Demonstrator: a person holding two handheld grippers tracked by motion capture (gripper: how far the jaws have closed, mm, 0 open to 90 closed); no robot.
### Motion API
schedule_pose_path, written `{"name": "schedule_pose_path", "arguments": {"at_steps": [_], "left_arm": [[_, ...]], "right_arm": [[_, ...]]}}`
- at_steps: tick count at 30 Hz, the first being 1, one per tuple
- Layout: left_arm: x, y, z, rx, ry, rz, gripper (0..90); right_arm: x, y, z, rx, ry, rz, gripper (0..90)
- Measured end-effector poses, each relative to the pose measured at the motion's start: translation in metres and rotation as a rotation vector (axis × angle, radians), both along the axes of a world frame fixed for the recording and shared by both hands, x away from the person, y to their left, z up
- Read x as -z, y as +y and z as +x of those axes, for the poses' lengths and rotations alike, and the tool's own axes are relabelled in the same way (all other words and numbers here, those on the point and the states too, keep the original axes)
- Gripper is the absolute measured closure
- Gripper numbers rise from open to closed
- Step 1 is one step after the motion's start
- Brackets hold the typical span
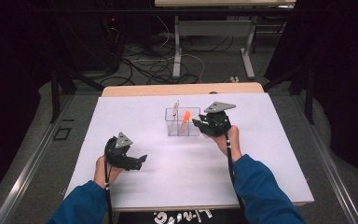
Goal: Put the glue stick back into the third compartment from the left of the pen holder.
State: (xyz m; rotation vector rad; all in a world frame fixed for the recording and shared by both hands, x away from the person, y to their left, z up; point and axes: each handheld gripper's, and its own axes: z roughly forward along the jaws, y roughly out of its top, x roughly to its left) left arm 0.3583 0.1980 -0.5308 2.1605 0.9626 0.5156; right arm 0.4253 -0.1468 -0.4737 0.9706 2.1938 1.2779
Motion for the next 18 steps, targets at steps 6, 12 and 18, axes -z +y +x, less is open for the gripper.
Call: {"name": "schedule_pose_path", "arguments": {"at_steps": [6, 12, 18], "left_arm": [[0.0, 0.0, 0.001, 0.002, 0.002, 0.006, 2.3], [0.0, 0.0, 0.001, 0.0, 0.0, 0.006, 2.2], [0.0, 0.0, 0.001, 0.001, 0.0, 0.006, 2.2]], "right_arm": [[-0.009, 0.005, 0.012, 0.019, -0.036, 0.005, 67.1], [-0.015, 0.011, 0.023, 0.043, -0.059, 0.013, 67.0], [-0.014, 0.015, 0.035, 0.069, -0.092, 0.018, 67.0]]}}
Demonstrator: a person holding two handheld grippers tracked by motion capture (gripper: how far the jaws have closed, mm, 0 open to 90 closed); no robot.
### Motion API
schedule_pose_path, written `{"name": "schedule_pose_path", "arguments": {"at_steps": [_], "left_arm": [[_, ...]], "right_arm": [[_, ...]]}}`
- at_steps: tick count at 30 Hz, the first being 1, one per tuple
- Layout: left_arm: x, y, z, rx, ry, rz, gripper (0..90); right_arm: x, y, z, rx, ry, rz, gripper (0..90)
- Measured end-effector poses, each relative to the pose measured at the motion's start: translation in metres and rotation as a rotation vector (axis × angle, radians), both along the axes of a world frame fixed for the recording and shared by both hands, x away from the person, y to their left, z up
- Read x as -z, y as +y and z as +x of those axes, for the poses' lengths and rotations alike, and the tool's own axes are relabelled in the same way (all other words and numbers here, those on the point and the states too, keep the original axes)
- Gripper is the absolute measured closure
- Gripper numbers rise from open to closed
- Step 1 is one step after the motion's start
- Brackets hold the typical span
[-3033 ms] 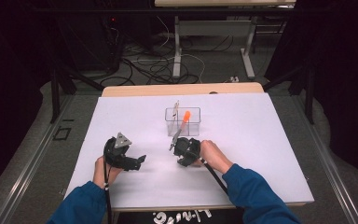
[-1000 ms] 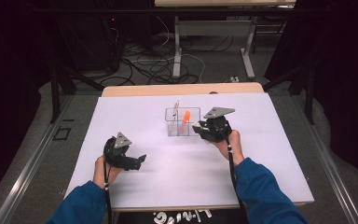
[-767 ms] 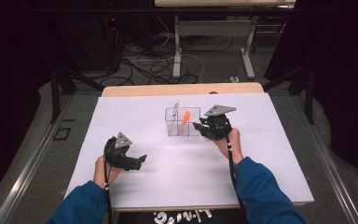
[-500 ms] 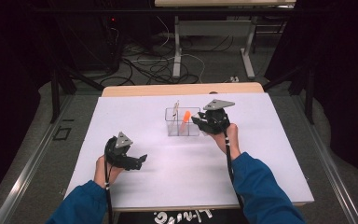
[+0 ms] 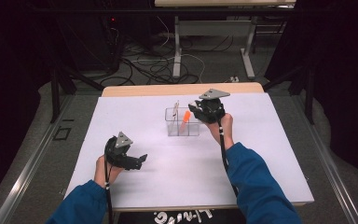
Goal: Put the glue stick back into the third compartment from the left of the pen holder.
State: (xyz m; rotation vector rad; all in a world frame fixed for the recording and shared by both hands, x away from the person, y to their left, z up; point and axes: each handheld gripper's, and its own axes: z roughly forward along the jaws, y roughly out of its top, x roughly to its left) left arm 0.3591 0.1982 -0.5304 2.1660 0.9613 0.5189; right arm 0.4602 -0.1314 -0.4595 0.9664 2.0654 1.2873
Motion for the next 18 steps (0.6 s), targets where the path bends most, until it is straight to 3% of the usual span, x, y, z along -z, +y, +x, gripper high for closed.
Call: {"name": "schedule_pose_path", "arguments": {"at_steps": [12, 18], "left_arm": [[0.0, 0.0, 0.0, -0.004, 0.002, -0.005, 2.2], [0.0, 0.0, 0.0, 0.005, 0.002, 0.001, 2.2]], "right_arm": [[0.005, 0.013, 0.016, 0.044, -0.019, 0.021, 66.8], [0.011, 0.016, 0.02, 0.061, -0.001, 0.024, 66.7]]}}
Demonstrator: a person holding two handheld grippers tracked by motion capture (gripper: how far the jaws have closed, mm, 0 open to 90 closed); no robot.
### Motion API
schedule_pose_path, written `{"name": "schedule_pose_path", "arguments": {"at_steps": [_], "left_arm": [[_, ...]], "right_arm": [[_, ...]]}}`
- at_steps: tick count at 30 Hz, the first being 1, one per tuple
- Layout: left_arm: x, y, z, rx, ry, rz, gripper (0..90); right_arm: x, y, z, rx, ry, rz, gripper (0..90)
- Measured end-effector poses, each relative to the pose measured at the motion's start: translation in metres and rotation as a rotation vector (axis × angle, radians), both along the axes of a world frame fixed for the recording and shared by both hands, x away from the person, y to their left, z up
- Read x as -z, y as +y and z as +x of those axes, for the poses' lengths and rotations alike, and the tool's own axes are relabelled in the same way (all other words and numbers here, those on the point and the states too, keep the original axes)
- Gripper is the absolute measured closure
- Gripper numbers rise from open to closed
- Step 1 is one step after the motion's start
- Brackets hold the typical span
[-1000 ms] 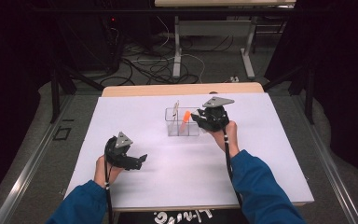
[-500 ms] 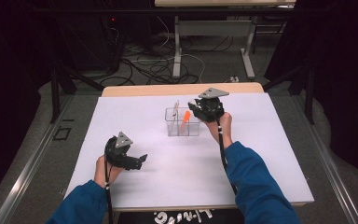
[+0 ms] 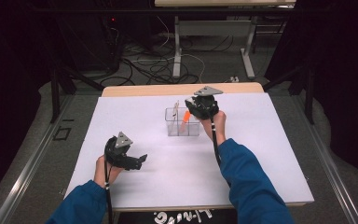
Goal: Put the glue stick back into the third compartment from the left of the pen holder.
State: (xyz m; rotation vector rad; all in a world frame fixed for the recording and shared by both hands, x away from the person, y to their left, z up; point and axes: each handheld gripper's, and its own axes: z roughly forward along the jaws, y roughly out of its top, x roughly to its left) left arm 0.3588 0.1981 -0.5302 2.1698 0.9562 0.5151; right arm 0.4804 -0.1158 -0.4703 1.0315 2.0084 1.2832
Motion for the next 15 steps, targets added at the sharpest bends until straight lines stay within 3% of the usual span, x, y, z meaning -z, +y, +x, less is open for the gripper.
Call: {"name": "schedule_pose_path", "arguments": {"at_steps": [5, 8, 15], "left_arm": [[0.0, 0.0, 0.0, -0.002, -0.001, 0.0, 2.2], [0.0, 0.001, 0.0, -0.002, -0.001, -0.002, 2.2], [0.0, 0.0, 0.0, -0.001, -0.001, -0.004, 2.2]], "right_arm": [[0.002, 0.001, 0.0, -0.002, 0.027, 0.013, 64.3], [-0.001, -0.001, -0.001, 0.006, 0.053, 0.002, 44.3], [-0.013, -0.015, -0.017, -0.054, 0.14, 0.003, 24.4]]}}
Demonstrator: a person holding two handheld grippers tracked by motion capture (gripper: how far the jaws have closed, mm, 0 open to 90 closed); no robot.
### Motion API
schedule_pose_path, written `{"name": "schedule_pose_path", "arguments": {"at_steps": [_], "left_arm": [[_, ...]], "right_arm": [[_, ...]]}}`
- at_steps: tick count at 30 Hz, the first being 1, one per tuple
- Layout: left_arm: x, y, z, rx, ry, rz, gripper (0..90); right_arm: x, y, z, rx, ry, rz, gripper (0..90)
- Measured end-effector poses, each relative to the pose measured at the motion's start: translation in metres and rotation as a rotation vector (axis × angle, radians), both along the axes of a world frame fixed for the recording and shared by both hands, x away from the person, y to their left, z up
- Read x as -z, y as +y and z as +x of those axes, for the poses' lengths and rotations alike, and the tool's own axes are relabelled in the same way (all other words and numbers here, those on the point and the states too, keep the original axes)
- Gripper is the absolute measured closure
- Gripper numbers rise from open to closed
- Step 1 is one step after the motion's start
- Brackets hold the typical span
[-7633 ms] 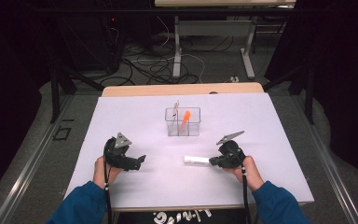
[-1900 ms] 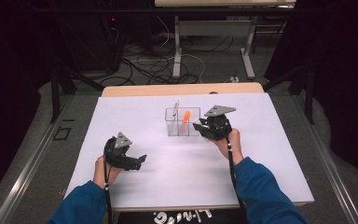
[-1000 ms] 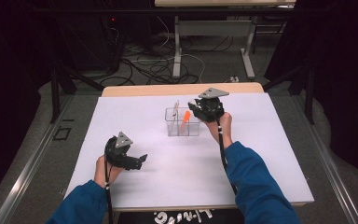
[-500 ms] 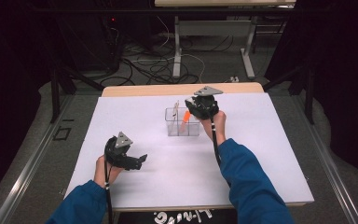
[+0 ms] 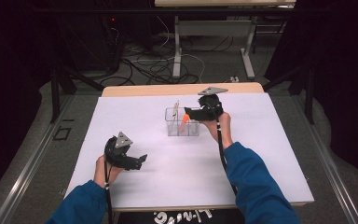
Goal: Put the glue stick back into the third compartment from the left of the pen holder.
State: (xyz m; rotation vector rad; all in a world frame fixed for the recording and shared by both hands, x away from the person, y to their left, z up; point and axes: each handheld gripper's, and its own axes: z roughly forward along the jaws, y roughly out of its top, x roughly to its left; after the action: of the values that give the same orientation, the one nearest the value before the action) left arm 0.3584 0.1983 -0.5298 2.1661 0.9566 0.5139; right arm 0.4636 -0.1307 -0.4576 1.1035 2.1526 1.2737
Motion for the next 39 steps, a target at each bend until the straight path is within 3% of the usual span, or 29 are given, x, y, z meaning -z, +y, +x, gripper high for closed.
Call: {"name": "schedule_pose_path", "arguments": {"at_steps": [8, 15, 25, 35, 39], "left_arm": [[-0.001, -0.001, -0.001, 0.003, -0.002, 0.006, 2.2], [-0.002, -0.001, -0.002, 0.005, 0.007, 0.004, 2.3], [-0.001, -0.002, -0.003, 0.0, -0.006, -0.005, 2.2], [-0.002, -0.002, -0.004, -0.001, -0.009, -0.003, 2.2], [-0.002, -0.002, -0.004, 0.007, 0.003, 0.006, 2.2]], "right_arm": [[-0.006, -0.019, -0.032, -0.104, 0.043, -0.021, 16.9], [-0.002, -0.035, -0.061, -0.138, 0.051, -0.039, 15.7], [0.014, -0.055, -0.095, -0.158, 0.058, -0.151, 10.2], [0.034, -0.074, -0.121, -0.142, 0.094, -0.184, 3.5], [0.045, -0.081, -0.128, -0.126, 0.095, -0.16, 0.6]]}}
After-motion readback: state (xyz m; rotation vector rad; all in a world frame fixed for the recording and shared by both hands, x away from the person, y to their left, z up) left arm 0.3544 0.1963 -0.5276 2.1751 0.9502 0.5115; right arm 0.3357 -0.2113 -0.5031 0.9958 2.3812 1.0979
